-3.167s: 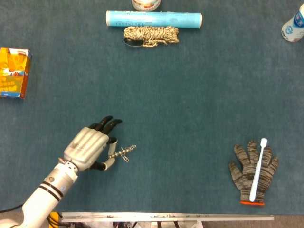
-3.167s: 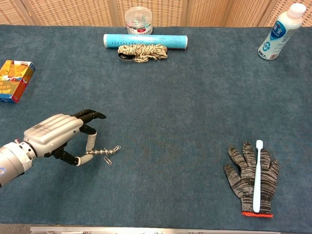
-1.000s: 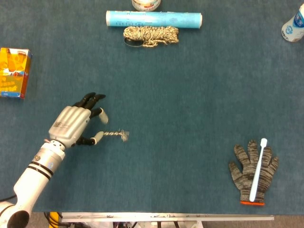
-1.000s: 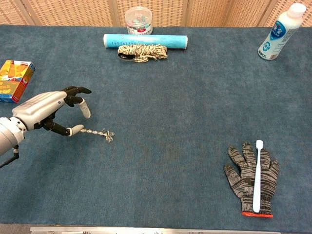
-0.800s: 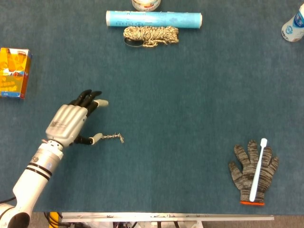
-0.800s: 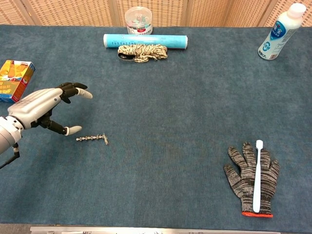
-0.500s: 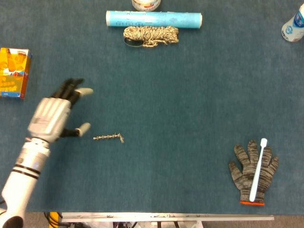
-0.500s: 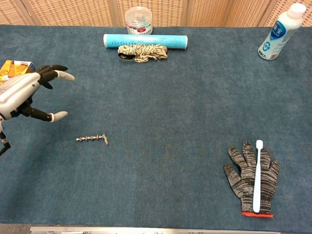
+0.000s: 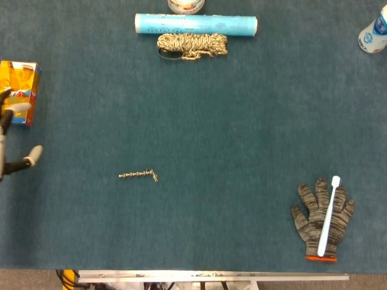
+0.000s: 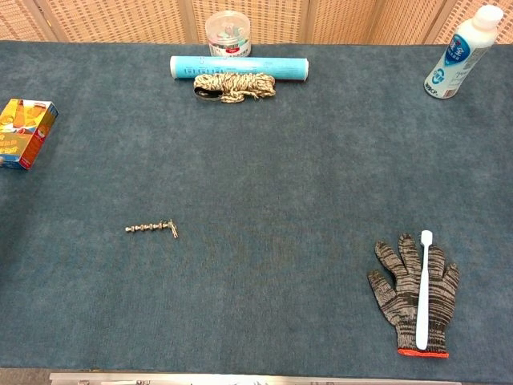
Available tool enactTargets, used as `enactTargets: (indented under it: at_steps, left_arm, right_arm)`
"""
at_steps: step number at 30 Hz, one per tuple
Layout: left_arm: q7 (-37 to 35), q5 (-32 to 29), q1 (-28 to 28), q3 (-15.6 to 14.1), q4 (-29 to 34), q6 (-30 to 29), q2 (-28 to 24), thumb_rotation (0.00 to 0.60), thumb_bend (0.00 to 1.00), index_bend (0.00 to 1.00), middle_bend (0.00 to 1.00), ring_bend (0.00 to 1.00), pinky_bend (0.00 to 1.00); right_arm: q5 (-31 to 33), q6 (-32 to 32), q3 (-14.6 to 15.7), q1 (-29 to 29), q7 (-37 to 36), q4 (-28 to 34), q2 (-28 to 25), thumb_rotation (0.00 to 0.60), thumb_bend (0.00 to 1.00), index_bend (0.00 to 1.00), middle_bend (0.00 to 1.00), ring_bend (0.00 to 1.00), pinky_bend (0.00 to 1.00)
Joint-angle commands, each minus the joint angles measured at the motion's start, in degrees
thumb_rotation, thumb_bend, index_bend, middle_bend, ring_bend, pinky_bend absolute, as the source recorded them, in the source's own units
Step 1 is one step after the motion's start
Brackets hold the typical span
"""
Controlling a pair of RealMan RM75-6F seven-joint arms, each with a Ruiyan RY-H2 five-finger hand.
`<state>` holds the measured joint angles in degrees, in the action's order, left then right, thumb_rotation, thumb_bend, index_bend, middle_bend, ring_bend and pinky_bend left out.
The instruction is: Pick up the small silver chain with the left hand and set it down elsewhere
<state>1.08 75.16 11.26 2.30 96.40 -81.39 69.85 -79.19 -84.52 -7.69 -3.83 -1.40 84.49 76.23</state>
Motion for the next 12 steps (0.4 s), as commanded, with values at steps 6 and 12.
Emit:
enactTargets:
  at_steps: [6, 12]
  left_arm:
    - [-2.2, 0.5, -2.1, 0.4, -0.3, -1.5, -1.4, 0.600, 0.22, 0.28, 0.09, 0.02, 0.25]
    - [-1.9, 1.4, -2.3, 0.2, -0.4, -0.9, -1.2, 0.600, 0.22, 0.28, 0.09, 0.02, 0.25]
  right_arm:
    - [1.8, 0.0, -1.0, -0.4, 1.5, -0.1, 2.3, 0.600, 0.00, 0.24, 0.29, 0.20, 0.32]
    - [2.3, 0.9, -0.9, -0.4, 0.2, 0.5, 2.3, 0.600, 0.00, 0.24, 0.29, 0.20, 0.32]
